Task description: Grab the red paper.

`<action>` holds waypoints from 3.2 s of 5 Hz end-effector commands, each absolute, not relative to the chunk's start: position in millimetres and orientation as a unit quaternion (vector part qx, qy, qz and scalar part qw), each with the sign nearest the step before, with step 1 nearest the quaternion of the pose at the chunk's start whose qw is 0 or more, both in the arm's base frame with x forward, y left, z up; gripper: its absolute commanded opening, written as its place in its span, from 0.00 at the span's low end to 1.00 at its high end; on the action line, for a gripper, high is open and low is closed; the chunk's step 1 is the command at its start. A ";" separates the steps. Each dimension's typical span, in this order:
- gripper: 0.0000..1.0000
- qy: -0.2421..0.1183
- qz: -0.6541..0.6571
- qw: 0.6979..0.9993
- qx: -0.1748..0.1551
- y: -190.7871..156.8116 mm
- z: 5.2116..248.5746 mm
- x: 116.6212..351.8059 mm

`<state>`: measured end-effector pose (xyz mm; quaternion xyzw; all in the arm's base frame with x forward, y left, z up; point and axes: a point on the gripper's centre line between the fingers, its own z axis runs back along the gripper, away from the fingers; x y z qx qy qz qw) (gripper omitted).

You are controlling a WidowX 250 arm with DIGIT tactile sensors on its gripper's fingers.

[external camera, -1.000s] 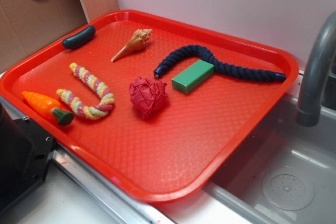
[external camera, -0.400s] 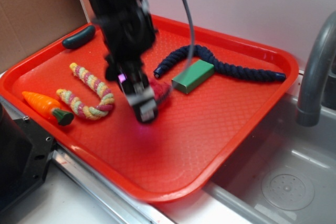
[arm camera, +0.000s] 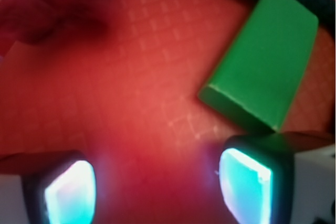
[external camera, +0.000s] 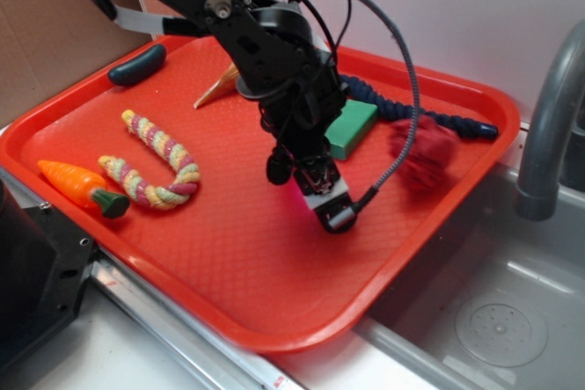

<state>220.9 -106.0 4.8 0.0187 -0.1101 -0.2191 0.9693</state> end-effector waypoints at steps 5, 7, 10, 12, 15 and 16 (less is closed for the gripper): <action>1.00 -0.154 -0.371 0.915 0.034 -152.4 89.9 246.3; 1.00 -0.157 -0.325 0.933 -0.013 -151.1 94.7 251.5; 1.00 -0.179 -0.331 0.926 0.002 -166.4 72.6 266.8; 1.00 -0.195 -0.357 0.912 -0.055 -181.9 53.9 278.9; 0.00 -0.168 -0.348 0.921 -0.056 -185.1 42.7 287.3; 0.00 -0.174 -0.330 0.926 -0.056 -176.1 63.7 275.1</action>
